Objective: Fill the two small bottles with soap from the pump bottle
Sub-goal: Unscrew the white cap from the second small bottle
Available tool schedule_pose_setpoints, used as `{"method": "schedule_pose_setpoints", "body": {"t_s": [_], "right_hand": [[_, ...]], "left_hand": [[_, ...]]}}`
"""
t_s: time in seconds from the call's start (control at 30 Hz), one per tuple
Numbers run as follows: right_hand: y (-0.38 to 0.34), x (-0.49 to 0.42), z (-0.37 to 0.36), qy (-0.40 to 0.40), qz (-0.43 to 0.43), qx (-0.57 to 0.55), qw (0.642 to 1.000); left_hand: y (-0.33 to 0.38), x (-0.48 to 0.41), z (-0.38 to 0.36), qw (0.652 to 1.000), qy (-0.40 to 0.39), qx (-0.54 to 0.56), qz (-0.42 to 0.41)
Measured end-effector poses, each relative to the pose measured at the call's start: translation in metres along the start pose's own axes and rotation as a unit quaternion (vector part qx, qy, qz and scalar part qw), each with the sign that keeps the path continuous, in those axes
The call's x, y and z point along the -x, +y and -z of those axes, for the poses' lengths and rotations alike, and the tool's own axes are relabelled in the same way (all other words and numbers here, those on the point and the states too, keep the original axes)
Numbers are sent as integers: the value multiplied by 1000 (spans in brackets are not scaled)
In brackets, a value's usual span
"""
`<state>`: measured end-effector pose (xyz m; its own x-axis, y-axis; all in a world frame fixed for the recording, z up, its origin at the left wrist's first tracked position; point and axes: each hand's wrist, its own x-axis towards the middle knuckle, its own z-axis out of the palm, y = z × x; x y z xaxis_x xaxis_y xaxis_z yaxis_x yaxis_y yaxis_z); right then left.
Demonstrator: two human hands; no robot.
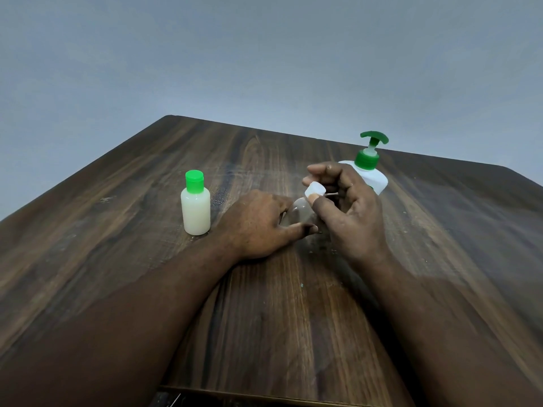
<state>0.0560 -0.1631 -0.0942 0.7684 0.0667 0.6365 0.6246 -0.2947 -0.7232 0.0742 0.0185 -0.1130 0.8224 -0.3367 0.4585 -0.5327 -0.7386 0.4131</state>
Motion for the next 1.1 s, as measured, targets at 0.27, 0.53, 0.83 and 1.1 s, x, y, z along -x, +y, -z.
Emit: {"method": "schedule_pose_setpoints", "body": {"t_s": [0.27, 0.53, 0.83, 1.1], "right_hand": [[1, 0, -3, 44, 4, 44, 998], [1, 1, -1, 0, 14, 21, 1000], [0, 0, -2, 39, 5, 66, 997], [2, -3, 1, 98, -8, -6, 995]], "left_hand": [[4, 1, 3, 1000, -7, 3, 6], [1, 0, 1, 1000, -6, -7, 5], [0, 0, 0, 1000, 6, -11, -9], [-4, -2, -2, 999, 50, -12, 18]]}}
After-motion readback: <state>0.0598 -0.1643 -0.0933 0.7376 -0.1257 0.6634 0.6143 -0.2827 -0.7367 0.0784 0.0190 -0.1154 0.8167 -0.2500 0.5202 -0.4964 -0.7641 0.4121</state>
